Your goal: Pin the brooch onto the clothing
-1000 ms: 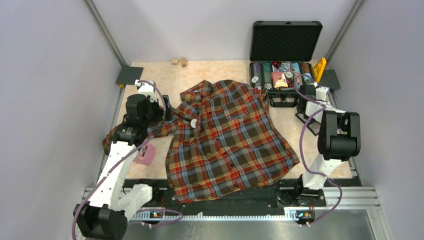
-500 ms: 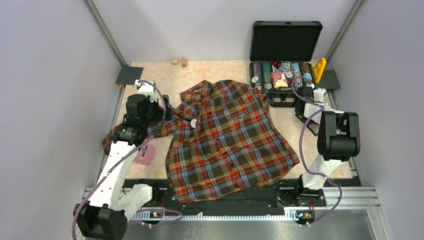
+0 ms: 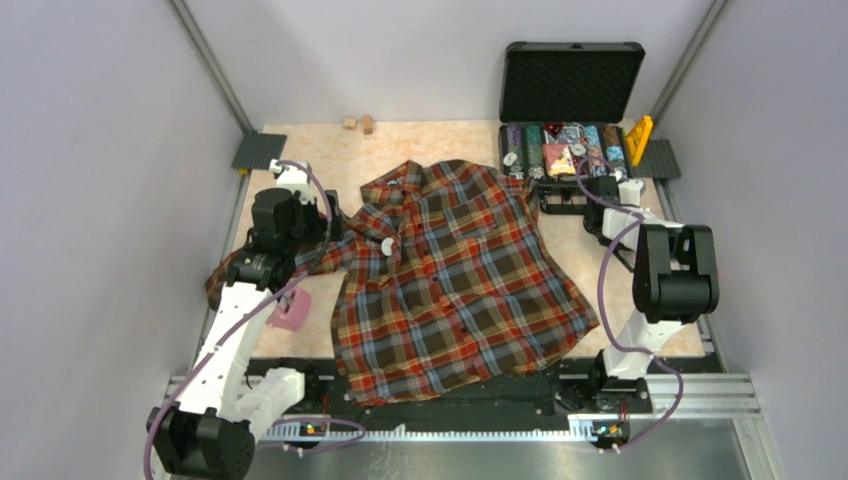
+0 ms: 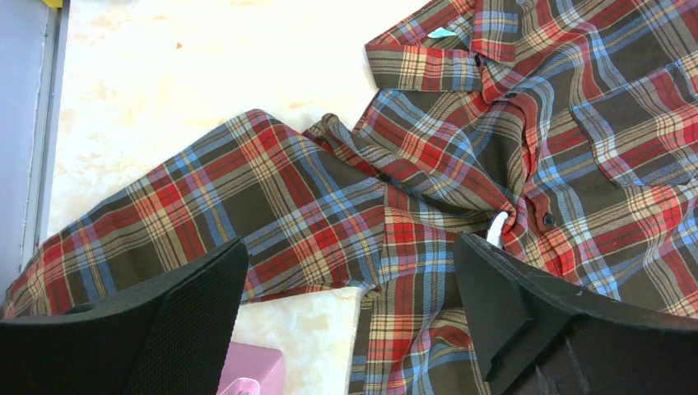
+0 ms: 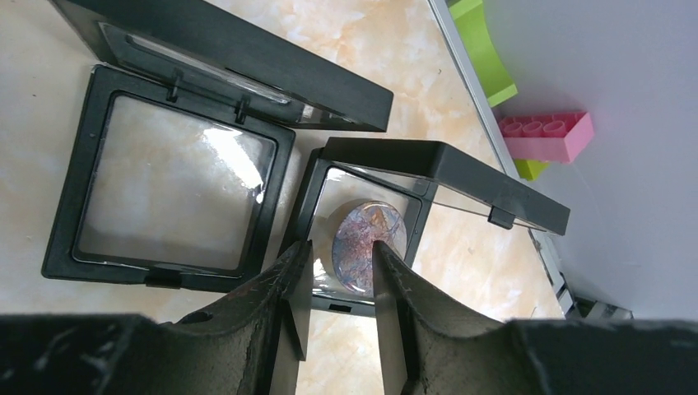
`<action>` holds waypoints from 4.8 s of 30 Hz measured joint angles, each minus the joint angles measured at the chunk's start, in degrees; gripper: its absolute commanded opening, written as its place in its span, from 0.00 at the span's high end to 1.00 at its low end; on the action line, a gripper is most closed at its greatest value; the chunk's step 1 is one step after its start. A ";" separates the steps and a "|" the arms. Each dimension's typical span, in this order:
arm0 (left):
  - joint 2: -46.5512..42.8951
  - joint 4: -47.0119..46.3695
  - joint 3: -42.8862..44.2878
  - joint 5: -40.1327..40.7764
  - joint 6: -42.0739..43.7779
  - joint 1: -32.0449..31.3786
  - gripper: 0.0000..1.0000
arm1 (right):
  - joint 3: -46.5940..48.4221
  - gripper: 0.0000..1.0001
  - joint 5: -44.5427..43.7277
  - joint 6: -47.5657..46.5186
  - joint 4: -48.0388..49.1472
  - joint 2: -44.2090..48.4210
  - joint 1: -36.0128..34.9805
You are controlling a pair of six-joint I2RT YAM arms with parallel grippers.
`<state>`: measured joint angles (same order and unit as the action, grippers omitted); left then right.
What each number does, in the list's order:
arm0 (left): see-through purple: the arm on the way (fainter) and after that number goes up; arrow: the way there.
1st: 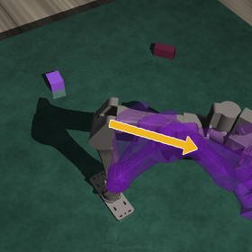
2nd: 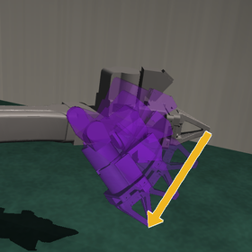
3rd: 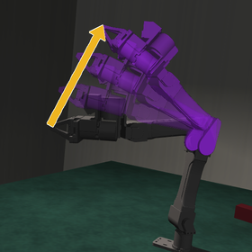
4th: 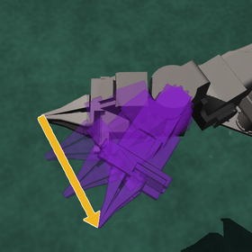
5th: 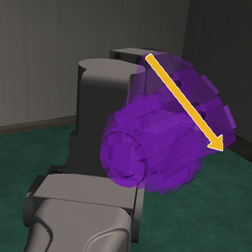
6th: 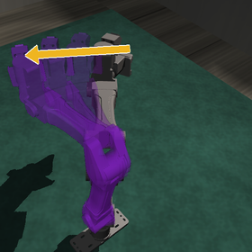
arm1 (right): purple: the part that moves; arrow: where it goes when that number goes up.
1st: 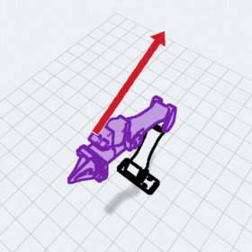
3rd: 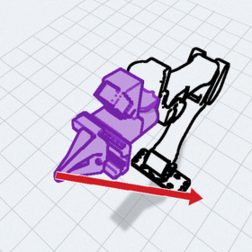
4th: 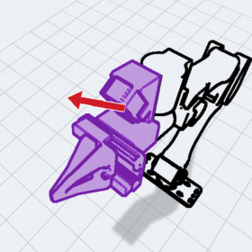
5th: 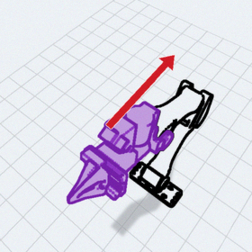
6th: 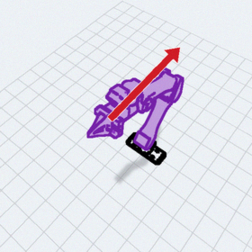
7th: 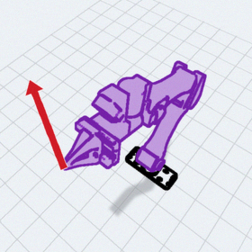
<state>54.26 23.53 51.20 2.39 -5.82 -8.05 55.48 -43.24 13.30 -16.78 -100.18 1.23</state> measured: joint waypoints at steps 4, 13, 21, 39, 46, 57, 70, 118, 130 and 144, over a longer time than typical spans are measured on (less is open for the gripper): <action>0.00 0.00 0.00 0.00 0.00 0.02 0.02 | -0.02 0.66 -0.50 0.44 -0.85 0.00 0.00; 0.00 0.00 0.00 -0.09 0.00 0.00 0.02 | -0.52 0.67 -1.46 0.96 -1.88 0.28 -0.22; 0.00 0.00 0.00 -0.26 0.00 0.00 0.02 | -1.88 0.68 -2.43 1.36 -4.09 2.84 -1.44; 0.00 0.00 0.00 -1.05 0.00 0.00 0.02 | -1.88 0.69 -3.63 1.29 -4.24 2.36 -2.29; 0.00 0.00 0.00 -1.05 0.00 0.02 0.02 | -1.88 0.69 -3.67 1.25 -4.20 1.36 -2.16; 0.00 0.00 0.00 -1.03 0.00 0.00 0.02 | -1.86 0.71 -5.92 0.50 -4.04 -0.50 -1.81; 0.00 0.02 0.00 -1.03 0.02 0.00 0.02 | -1.79 0.73 -7.04 -0.90 -3.56 -1.70 -1.75; 0.00 0.00 0.00 -1.46 -0.02 0.00 0.02 | -1.81 1.00 -8.22 -4.68 0.72 2.47 -5.35; 0.00 -0.02 0.00 -8.66 -3.26 -0.72 0.06 | -3.50 1.00 -0.72 -2.51 -2.51 14.03 -12.37; -0.55 -9.90 -11.08 -18.08 -16.48 -18.32 0.06 | -3.48 1.00 36.83 -1.60 -4.26 25.03 -24.06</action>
<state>53.71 13.63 40.12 -15.68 -22.31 -26.37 52.01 -6.42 11.70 -21.04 -75.16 -22.83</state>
